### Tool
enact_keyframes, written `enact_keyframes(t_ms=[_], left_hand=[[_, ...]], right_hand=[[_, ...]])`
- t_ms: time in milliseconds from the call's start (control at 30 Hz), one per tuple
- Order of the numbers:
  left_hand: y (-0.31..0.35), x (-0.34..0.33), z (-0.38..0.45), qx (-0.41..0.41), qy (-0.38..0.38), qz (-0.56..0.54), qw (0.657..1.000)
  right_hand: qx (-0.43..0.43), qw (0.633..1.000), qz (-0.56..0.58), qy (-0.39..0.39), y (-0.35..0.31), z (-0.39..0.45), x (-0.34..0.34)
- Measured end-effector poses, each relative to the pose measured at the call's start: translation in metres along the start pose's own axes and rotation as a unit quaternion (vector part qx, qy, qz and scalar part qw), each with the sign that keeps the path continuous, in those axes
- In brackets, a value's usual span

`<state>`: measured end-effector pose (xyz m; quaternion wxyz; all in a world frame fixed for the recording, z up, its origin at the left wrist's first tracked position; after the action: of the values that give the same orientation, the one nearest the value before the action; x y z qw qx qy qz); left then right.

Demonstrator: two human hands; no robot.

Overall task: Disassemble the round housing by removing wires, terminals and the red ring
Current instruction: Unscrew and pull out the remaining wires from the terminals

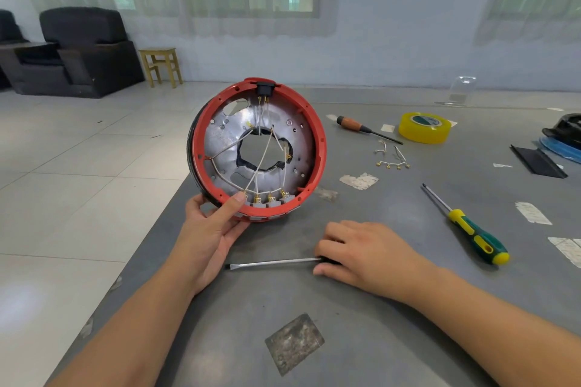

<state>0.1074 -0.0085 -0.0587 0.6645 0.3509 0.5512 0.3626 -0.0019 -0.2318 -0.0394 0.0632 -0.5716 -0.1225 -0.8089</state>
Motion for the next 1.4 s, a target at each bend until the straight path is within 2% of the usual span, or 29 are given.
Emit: enact_keyframes(t_ms=[167, 333, 633, 933, 1400], left_hand=[[0.003, -0.001, 0.002, -0.002, -0.001, -0.013, 1.000], [0.000, 0.003, 0.004, 0.001, -0.009, -0.016, 1.000], [-0.003, 0.006, 0.005, -0.005, -0.017, -0.031, 0.999], [-0.001, 0.006, 0.006, -0.030, -0.025, -0.029, 0.999], [0.000, 0.003, 0.003, -0.047, -0.045, -0.010, 0.998]], right_hand=[[-0.013, 1.000, -0.002, 0.012, 0.005, 0.002, 0.006], [-0.080, 0.995, 0.049, 0.030, 0.015, -0.001, 0.016], [-0.201, 0.978, 0.034, -0.037, 0.044, 0.002, 0.021], [-0.182, 0.976, 0.005, -0.119, 0.044, 0.004, 0.034], [-0.142, 0.982, 0.028, -0.119, 0.038, 0.010, 0.041]])
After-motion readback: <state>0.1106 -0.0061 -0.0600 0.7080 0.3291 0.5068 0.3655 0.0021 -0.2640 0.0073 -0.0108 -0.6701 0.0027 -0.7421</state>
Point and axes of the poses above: each hand's wrist, its own z-axis towards the middle knuckle, its own x-axis out of the back of the hand, y = z × x, the point moved 5 cm from there along z, towards the middle knuckle, and after that the axes turned 14 degrees about -x, right-handed, at the moved point
